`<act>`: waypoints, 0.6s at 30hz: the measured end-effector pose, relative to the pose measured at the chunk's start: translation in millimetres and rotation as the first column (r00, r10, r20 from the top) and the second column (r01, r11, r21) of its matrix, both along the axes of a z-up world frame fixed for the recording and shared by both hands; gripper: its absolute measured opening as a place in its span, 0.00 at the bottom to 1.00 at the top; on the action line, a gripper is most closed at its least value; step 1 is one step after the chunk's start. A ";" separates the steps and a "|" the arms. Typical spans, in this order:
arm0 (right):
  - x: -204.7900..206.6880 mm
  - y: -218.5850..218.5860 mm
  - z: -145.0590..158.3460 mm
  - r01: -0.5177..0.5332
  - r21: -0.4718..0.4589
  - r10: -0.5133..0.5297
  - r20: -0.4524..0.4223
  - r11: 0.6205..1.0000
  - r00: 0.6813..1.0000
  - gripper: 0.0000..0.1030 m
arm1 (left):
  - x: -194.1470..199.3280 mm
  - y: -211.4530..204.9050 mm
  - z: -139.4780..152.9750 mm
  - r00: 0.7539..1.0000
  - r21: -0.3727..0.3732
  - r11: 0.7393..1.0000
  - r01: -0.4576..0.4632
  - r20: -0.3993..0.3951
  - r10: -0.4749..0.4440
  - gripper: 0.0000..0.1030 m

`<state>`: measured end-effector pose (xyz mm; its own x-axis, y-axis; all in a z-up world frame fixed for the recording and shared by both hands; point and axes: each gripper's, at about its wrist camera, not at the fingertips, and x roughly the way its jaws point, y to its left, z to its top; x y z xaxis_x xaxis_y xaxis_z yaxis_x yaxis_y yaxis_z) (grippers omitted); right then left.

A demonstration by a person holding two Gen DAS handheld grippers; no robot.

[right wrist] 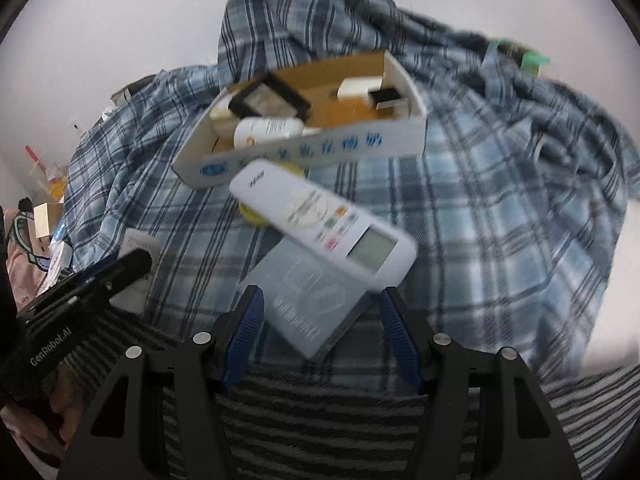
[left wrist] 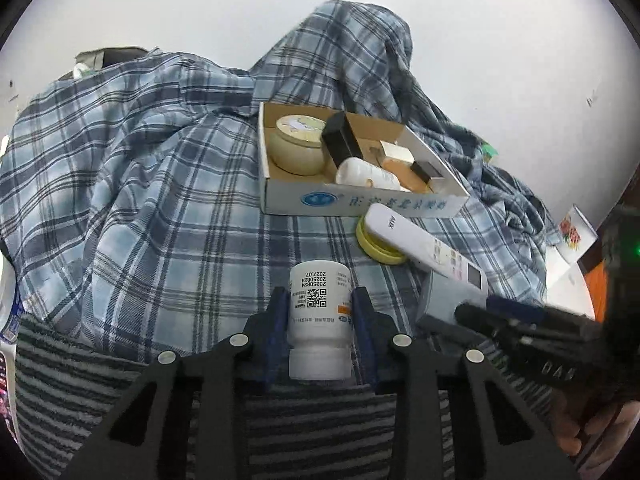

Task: Organize rigid objects
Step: 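Grasp the small white pill bottle with the left gripper, then grasp the grey card box with the right gripper while the left holds the pill bottle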

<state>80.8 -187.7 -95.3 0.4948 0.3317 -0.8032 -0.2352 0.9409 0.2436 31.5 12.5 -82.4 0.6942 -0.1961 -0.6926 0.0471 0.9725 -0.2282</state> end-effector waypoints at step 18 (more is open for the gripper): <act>29.7 59.4 -7.6 0.012 -0.104 -0.014 -0.015 0.995 1.000 0.77 | 2.2 10.3 -2.1 1.000 -0.058 0.998 -0.010 -0.005 0.010 0.33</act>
<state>110.5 -128.3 -102.9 0.4856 0.2396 -0.8407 -0.2195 0.9643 0.1480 33.7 22.7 -84.5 0.6930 -0.2293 -0.6835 0.0362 0.9580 -0.2845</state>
